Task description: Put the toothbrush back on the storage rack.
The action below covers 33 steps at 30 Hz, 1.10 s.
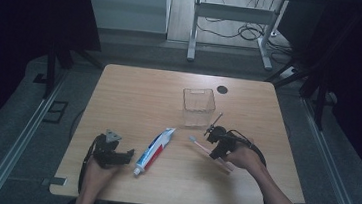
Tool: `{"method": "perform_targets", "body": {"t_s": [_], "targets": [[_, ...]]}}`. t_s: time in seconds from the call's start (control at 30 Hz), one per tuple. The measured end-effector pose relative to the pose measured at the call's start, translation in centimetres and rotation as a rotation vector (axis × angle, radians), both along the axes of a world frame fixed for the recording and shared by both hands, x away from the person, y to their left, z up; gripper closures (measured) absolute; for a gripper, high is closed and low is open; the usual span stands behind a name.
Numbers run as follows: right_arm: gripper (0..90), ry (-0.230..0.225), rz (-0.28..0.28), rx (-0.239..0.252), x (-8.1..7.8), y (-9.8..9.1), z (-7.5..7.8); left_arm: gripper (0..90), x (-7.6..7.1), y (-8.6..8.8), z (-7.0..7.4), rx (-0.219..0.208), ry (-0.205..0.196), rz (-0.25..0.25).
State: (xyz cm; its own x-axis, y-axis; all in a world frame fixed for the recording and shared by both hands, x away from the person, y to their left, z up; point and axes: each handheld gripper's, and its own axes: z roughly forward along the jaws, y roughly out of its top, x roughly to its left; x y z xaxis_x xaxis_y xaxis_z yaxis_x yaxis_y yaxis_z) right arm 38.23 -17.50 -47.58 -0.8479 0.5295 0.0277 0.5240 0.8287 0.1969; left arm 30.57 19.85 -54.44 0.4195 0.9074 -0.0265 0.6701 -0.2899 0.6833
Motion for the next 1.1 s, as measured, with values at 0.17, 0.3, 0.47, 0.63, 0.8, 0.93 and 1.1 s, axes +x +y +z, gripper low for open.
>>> {"method": "perform_targets", "body": {"t_s": [0.17, 0.3, 0.47, 0.63, 0.8, 0.93, 1.1], "targets": [[78.3, -0.01, -0.002, 0.013, 0.0, -0.3, 0.7, 14.4, 0.0, 0.0, 0.0, 0.0, 0.0, 0.0], [78.3, -0.022, -0.001, 0.035, 0.2, -0.5, 1.6, 14.4, 0.0, 0.0, 0.0, 0.0, 0.0, 0.0], [78.3, -0.033, -0.016, 0.061, 0.3, -0.7, 2.7, 14.4, 0.0, 0.0, 0.0, 0.0, 0.0, 0.0], [78.3, -0.047, -0.032, 0.085, 0.4, -0.8, 3.7, 14.4, 0.0, 0.0, 0.0, 0.0, 0.0, 0.0], [78.3, -0.066, -0.042, 0.108, 0.6, -0.8, 4.5, 14.4, 0.0, 0.0, 0.0, 0.004, -0.001, -0.004], [78.3, -0.079, -0.052, 0.134, 0.8, -0.9, 5.0, 14.4, 0.0, 0.0, 0.0, 0.004, -0.001, -0.004], [78.3, -0.103, -0.072, 0.164, 1.2, -1.1, 5.8, 14.4, 0.0, 0.0, 0.0, 0.004, -0.001, -0.004]]}}
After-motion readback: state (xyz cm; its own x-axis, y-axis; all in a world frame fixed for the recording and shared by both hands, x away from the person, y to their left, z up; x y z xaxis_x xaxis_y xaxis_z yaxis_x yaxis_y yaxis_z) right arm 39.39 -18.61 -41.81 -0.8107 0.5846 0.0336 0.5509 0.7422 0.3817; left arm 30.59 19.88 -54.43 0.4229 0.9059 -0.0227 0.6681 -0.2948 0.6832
